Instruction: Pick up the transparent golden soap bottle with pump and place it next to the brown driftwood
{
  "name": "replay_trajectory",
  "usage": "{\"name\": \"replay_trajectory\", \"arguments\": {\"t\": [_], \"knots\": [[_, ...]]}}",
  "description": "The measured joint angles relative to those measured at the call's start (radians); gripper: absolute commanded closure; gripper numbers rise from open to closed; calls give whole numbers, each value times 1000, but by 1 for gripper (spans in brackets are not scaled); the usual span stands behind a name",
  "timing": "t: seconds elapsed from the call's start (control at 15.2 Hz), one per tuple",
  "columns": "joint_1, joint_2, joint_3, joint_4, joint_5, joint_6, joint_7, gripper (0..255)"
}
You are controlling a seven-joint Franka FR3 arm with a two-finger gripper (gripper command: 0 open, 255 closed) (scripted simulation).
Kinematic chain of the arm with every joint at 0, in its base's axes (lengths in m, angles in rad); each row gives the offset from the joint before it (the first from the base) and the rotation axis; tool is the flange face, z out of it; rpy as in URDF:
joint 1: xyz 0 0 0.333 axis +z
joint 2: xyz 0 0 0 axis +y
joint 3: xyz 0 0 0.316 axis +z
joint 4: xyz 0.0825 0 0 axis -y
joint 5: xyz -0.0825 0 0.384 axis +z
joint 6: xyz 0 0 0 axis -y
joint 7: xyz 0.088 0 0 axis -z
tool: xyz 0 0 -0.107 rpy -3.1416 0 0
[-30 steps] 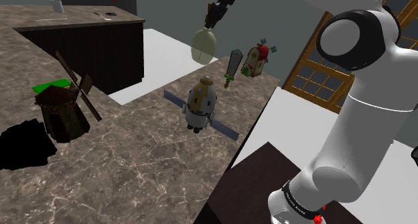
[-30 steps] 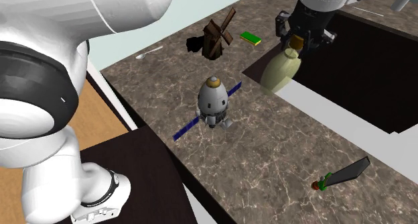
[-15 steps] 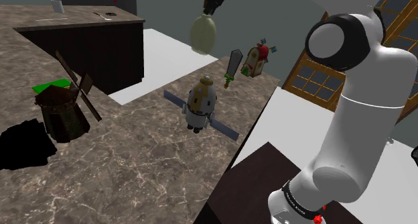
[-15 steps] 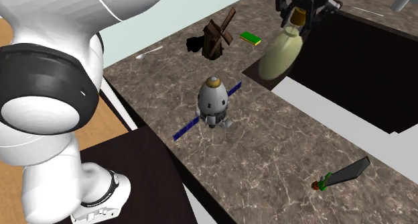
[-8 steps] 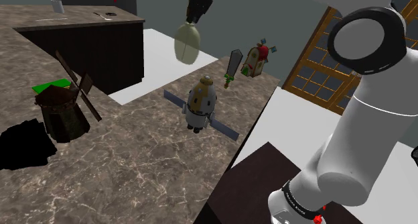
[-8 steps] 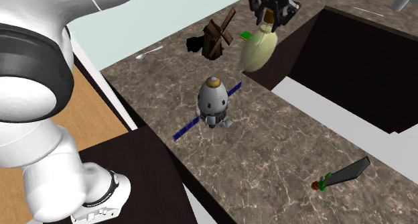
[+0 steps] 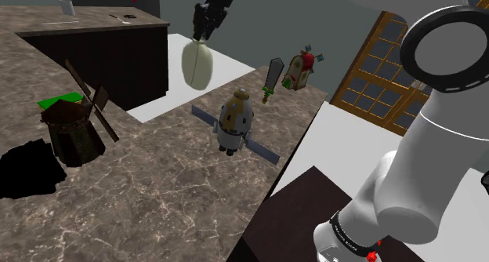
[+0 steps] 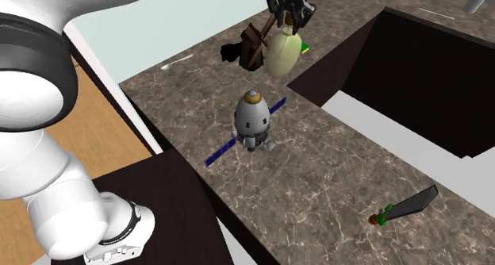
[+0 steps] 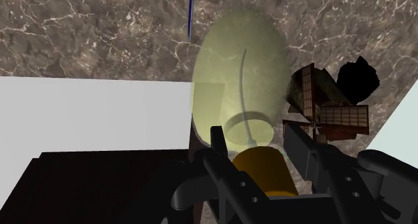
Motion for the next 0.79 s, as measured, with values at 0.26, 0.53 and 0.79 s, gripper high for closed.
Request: {"name": "replay_trajectory", "arguments": {"t": [0.26, 0.53, 0.79], "knots": [[51, 16, 30, -29, -26, 59, 78, 255], [106, 39, 60, -49, -54, 113, 161, 255], [158, 84, 85, -32, -84, 149, 242, 255]]}}
